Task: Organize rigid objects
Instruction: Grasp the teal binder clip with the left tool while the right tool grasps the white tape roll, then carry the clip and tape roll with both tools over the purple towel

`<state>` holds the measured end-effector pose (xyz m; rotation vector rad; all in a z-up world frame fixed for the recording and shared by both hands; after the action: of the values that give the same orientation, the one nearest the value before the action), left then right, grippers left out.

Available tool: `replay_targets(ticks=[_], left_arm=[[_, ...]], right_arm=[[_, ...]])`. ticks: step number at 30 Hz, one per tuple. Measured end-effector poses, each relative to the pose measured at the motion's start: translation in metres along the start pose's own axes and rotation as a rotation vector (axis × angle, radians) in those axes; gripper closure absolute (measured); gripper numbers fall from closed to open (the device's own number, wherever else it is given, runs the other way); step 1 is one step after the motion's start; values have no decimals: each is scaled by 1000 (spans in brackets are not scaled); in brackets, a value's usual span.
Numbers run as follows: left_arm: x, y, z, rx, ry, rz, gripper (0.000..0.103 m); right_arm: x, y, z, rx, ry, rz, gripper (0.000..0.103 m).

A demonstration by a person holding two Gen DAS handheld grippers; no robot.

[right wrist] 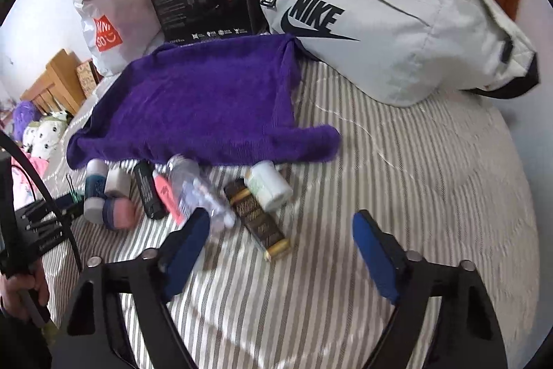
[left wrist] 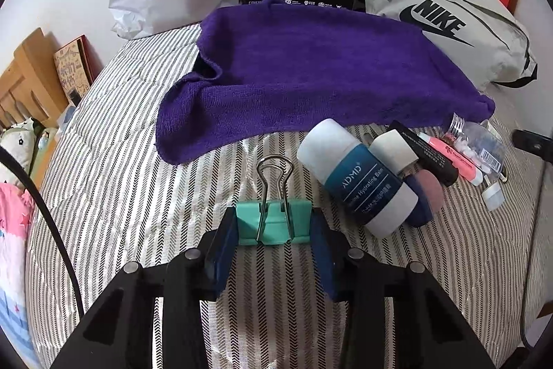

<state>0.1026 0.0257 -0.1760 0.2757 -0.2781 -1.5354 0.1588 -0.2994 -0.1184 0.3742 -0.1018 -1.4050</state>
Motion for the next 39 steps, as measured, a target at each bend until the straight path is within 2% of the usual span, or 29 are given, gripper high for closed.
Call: replay_targets(ticks=[2, 6, 8, 12, 14, 16, 22, 28, 35, 39], left_arm=[[-2, -1, 0, -3, -10, 5, 64], [-2, 0, 0, -7, -14, 5, 64], [-2, 0, 0, -8, -13, 3, 63], [-3, 1, 0, -13, -17, 3, 63], [-3, 1, 0, -14, -21, 2, 63], [-4, 1, 0, -15, -25, 1, 64], [0, 1, -1, -5, -1, -2, 64], [-17, -2, 3, -24, -93, 50, 64], [-33, -4, 18, -3, -127, 78, 64], [-38, 2, 35, 27, -121, 76, 64]], right_arm=[[2, 7, -11, -15, -4, 24, 39], [0, 13, -31, -54, -32, 91, 54], [-3, 14, -36, -63, 1, 119, 57], [-8, 20, -45, -52, 0, 148, 60], [-8, 23, -47, -47, 26, 148, 70], [-7, 25, -48, -63, 43, 138, 74], [-5, 26, -48, -73, 49, 112, 74], [-1, 21, -40, -93, 32, 97, 74], [4, 10, -17, -75, 66, 62, 74], [0, 12, -7, -61, 77, 67, 74]])
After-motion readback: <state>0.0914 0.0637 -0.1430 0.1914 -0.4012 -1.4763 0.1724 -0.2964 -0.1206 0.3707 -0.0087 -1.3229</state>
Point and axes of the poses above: each gripper's, at about its wrist camera, not at the fingertips, and z roughly against the way its jaws point, x to its right, y to its top, the point moved 3 cm from there along -z, roughly the way its jaws point, and after that the axes turned 12 degrees about -x, right-handed, at the moved point
